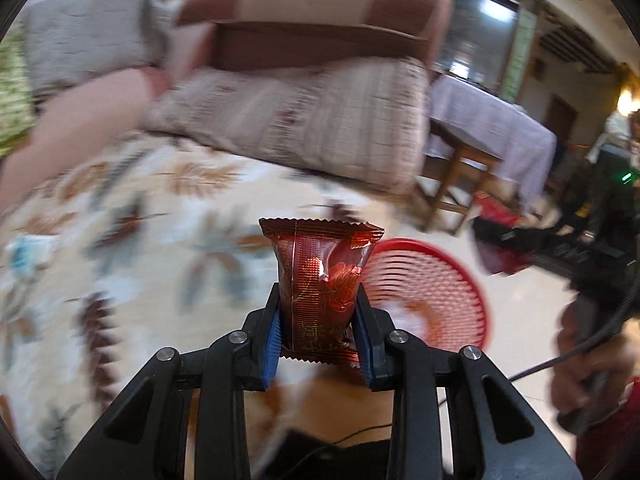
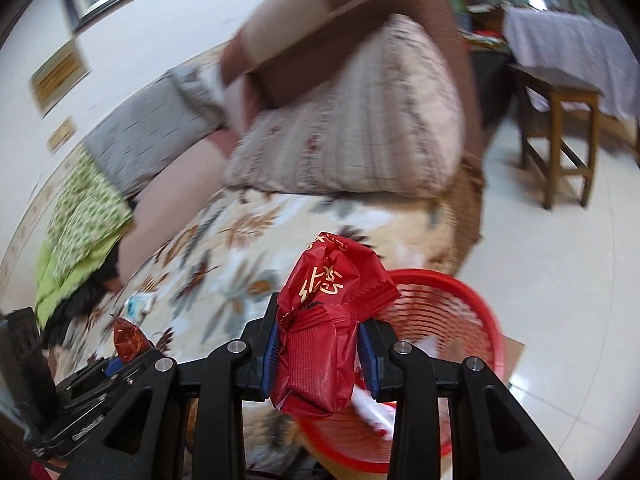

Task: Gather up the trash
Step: 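Carry both red wrappers toward the red wastebasket, then open both tools over the red wastebasket to drop the wrappers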

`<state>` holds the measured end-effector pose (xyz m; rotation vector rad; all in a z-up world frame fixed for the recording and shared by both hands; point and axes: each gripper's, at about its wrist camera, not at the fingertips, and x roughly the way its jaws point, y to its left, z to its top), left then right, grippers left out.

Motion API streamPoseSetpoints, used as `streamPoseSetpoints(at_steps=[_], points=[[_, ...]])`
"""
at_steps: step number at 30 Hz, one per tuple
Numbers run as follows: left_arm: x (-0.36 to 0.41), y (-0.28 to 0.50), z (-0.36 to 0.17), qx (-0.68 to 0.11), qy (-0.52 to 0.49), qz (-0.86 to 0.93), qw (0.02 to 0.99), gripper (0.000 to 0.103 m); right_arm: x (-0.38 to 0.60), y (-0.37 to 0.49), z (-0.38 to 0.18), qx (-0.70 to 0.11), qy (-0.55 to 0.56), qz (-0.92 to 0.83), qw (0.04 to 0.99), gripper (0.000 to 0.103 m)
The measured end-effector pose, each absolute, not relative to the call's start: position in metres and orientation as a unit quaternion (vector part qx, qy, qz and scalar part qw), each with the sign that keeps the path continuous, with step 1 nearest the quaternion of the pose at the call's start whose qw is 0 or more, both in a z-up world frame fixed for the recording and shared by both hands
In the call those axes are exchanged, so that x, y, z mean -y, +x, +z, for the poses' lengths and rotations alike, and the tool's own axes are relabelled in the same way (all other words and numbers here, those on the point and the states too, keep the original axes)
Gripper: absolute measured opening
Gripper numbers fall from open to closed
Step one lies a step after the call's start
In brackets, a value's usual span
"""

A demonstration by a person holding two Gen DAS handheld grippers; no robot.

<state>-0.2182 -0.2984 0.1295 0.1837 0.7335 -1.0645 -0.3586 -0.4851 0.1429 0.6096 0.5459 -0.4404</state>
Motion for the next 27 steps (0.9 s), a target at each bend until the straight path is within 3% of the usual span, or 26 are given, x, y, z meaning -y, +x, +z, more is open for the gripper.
streamPoseSetpoints(at_steps=[4,6,7,8,11,15,27], points=[[0.357,-0.235,0.128,-0.361,0.102,-0.538,0.755,0.030,0.513,-0.372,0.127,-0.262,0.328,-0.226,0.879,0.037],[0.378,-0.243,0.125,-0.362,0.114,-0.544,0.748,0.036,0.527,-0.377,0.118,-0.259,0.349,-0.228,0.871,0.043],[0.386,-0.244,0.124,-0.365,0.119,-0.543,0.747,0.043,0.535,-0.378,0.114,-0.259,0.358,-0.230,0.867,0.051],[0.390,-0.245,0.123,-0.365,0.120,-0.542,0.747,0.043,0.539,-0.380,0.112,-0.259,0.363,-0.235,0.864,0.056],[0.395,-0.247,0.124,-0.366,0.113,-0.544,0.746,0.045,0.547,-0.387,0.110,-0.255,0.372,-0.234,0.862,0.056],[0.374,-0.249,0.128,-0.350,0.110,-0.536,0.761,0.054,0.540,-0.387,0.113,-0.254,0.363,-0.228,0.867,0.056],[0.264,-0.223,0.125,-0.345,0.080,-0.468,0.810,0.059,0.471,-0.352,0.135,-0.285,0.297,-0.170,0.895,0.056]])
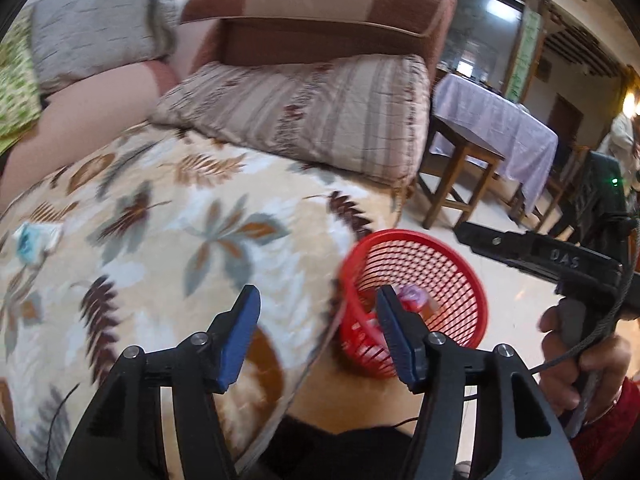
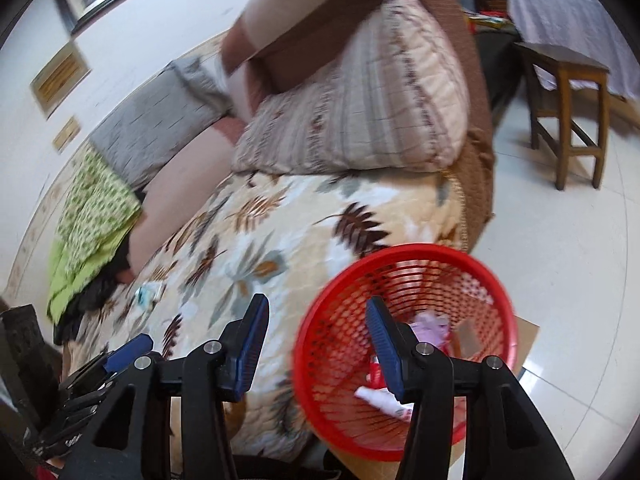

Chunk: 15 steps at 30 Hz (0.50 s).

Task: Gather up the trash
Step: 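Open both tools over the red wastebasket to drop the wrappers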

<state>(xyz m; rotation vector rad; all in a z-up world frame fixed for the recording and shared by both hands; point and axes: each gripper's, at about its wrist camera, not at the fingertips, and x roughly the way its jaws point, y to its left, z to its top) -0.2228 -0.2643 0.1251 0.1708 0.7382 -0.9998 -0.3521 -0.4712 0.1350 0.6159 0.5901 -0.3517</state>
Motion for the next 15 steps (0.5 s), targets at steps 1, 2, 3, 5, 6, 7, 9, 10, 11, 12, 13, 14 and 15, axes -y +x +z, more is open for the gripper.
streamPoseSetpoints(at_steps=[1,2,3,5,6,7,9,10,11,12,13,14,15], points=[[0.253,-0.221,0.124,-0.347,0.077,-0.462,0.813,0.059,0.466,-0.350,0.136,-0.288,0.293,-0.167,0.897,0.056],[0.243,-0.217,0.122,-0.348,0.076,-0.454,0.817,0.059,0.458,-0.345,0.137,-0.292,0.287,-0.160,0.898,0.056],[0.236,-0.216,0.121,-0.348,0.077,-0.448,0.820,0.059,0.453,-0.342,0.139,-0.294,0.283,-0.156,0.900,0.056],[0.219,-0.211,0.119,-0.344,0.078,-0.435,0.828,0.059,0.441,-0.336,0.143,-0.300,0.271,-0.148,0.903,0.056],[0.215,-0.211,0.119,-0.344,0.076,-0.430,0.831,0.059,0.435,-0.334,0.145,-0.301,0.265,-0.145,0.904,0.056],[0.207,-0.208,0.118,-0.346,0.074,-0.424,0.834,0.060,0.431,-0.332,0.146,-0.302,0.261,-0.143,0.905,0.056],[0.193,-0.203,0.117,-0.351,0.067,-0.414,0.837,0.060,0.422,-0.327,0.149,-0.307,0.252,-0.138,0.907,0.056],[0.185,-0.200,0.117,-0.353,0.061,-0.408,0.840,0.060,0.419,-0.326,0.150,-0.309,0.249,-0.136,0.908,0.056],[0.178,-0.196,0.116,-0.354,0.055,-0.402,0.843,0.060,0.414,-0.323,0.151,-0.312,0.244,-0.133,0.909,0.056],[0.174,-0.194,0.116,-0.355,0.052,-0.397,0.845,0.060,0.411,-0.321,0.152,-0.314,0.241,-0.132,0.909,0.056],[0.169,-0.190,0.115,-0.355,0.047,-0.391,0.848,0.061,0.409,-0.319,0.153,-0.315,0.237,-0.132,0.909,0.056],[0.162,-0.187,0.115,-0.355,0.041,-0.384,0.851,0.061,0.405,-0.317,0.154,-0.317,0.235,-0.131,0.909,0.056],[0.157,-0.184,0.115,-0.354,0.037,-0.378,0.854,0.061,0.402,-0.315,0.155,-0.318,0.234,-0.128,0.910,0.056]])
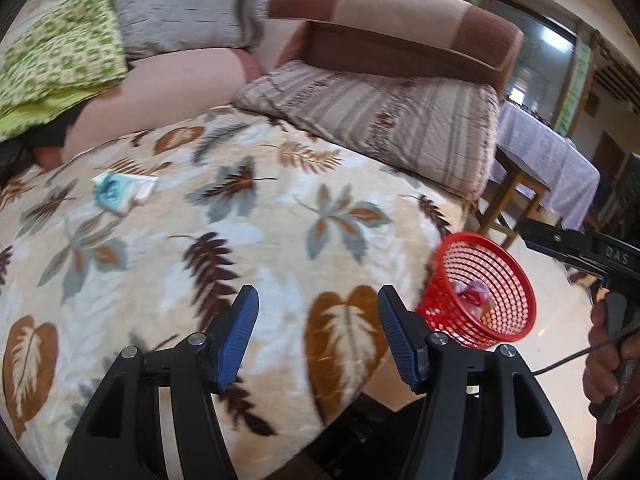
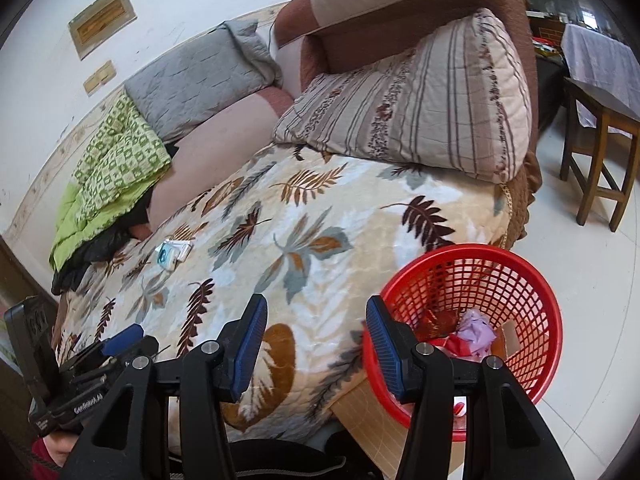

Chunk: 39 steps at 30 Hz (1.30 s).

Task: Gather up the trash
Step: 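Open both tools over the red wastebasket to drop the wrappers, then move both tools back over the bed toward the blue wipes pack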

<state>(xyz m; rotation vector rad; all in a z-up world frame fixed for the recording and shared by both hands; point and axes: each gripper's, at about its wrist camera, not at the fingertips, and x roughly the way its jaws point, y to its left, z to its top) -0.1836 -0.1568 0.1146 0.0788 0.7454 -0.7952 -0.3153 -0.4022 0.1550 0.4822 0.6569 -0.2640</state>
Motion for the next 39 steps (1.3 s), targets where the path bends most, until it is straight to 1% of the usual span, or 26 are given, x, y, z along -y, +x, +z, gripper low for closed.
streamPoseSetpoints(at_steps=[9,24,31,34,39], points=[[0.114,-0.149,0.105,-0.366,-0.003,-0.323,0.873,0.062,0.378,-0.297,0.158,-0.337,0.200,-0.120,0.912,0.056],[0.074,-0.109,0.082,-0.375,-0.035,-0.247,0.893,0.063,0.339,-0.242,0.152,-0.373,0.146,-0.089,0.912,0.056],[0.058,-0.094,0.079,-0.375,-0.044,-0.215,0.901,0.064,0.320,-0.210,0.150,-0.386,0.129,-0.064,0.911,0.056],[0.048,-0.088,0.079,-0.375,-0.054,-0.201,0.903,0.066,0.312,-0.195,0.148,-0.392,0.127,-0.052,0.910,0.056],[0.031,-0.069,0.082,-0.379,-0.076,-0.155,0.909,0.067,0.298,-0.165,0.142,-0.405,0.124,-0.022,0.906,0.056]])
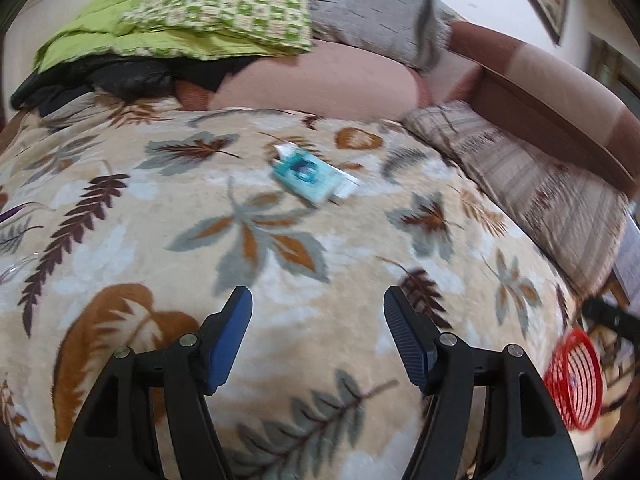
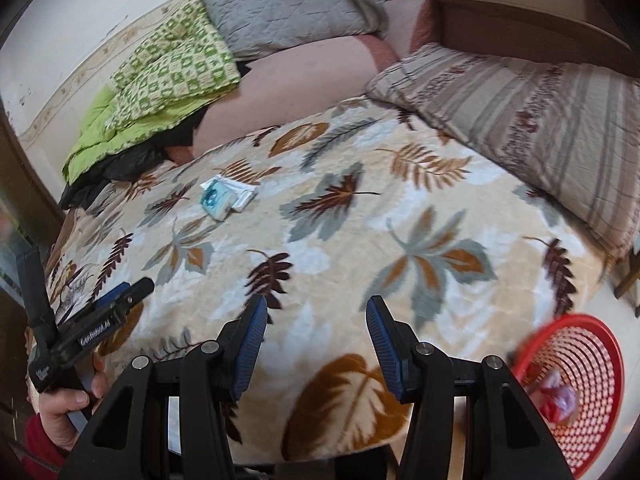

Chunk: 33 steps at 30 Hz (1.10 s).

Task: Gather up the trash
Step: 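Move both tools back over the bed toward the blue wipes pack, then grasp the white medicine box with the right tool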

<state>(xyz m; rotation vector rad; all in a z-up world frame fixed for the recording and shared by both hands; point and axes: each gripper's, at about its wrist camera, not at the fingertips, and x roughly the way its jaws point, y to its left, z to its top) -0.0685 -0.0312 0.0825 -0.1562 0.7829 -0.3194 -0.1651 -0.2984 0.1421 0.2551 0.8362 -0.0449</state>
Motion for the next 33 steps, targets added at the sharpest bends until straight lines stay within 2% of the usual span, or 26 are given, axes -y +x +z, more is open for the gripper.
streamPoseSetpoints(at_steps=[6,11,14,19,24,25,26,27,33], points=[[0.006,-0.014,0.087,-0.381,-0.144,-0.041,0.912,0.069,0.280,-0.122,0.130,-0.425,0.123,0.028,0.896,0.056],[-0.026,0.025,0.059,-0.380,-0.197,0.001,0.904,0.069,0.254,-0.069,0.121,-0.444,0.097,0.072,0.888,0.056],[-0.037,0.034,0.043,-0.396,-0.200,0.029,0.896,0.069,0.235,-0.034,0.116,-0.449,0.067,0.100,0.886,0.056],[-0.047,0.034,0.043,-0.375,-0.202,0.055,0.903,0.069,0.197,0.029,0.102,-0.456,0.016,0.130,0.880,0.056],[-0.047,0.039,0.039,-0.384,-0.211,0.042,0.898,0.069,0.198,0.104,0.090,-0.455,0.054,0.102,0.883,0.055],[-0.047,0.040,0.040,-0.382,-0.208,0.042,0.899,0.069,0.199,0.120,0.086,-0.459,0.059,0.092,0.882,0.049],[-0.047,0.041,0.041,-0.380,-0.202,0.045,0.902,0.069,0.200,0.133,0.080,-0.465,0.063,0.089,0.879,0.037],[-0.047,0.041,0.042,-0.378,-0.200,0.048,0.903,0.069,0.200,0.142,0.076,-0.471,0.070,0.088,0.875,0.033],[-0.050,0.038,0.048,-0.359,-0.198,0.058,0.910,0.069,0.193,0.155,0.046,-0.497,0.178,0.148,0.836,0.031]])
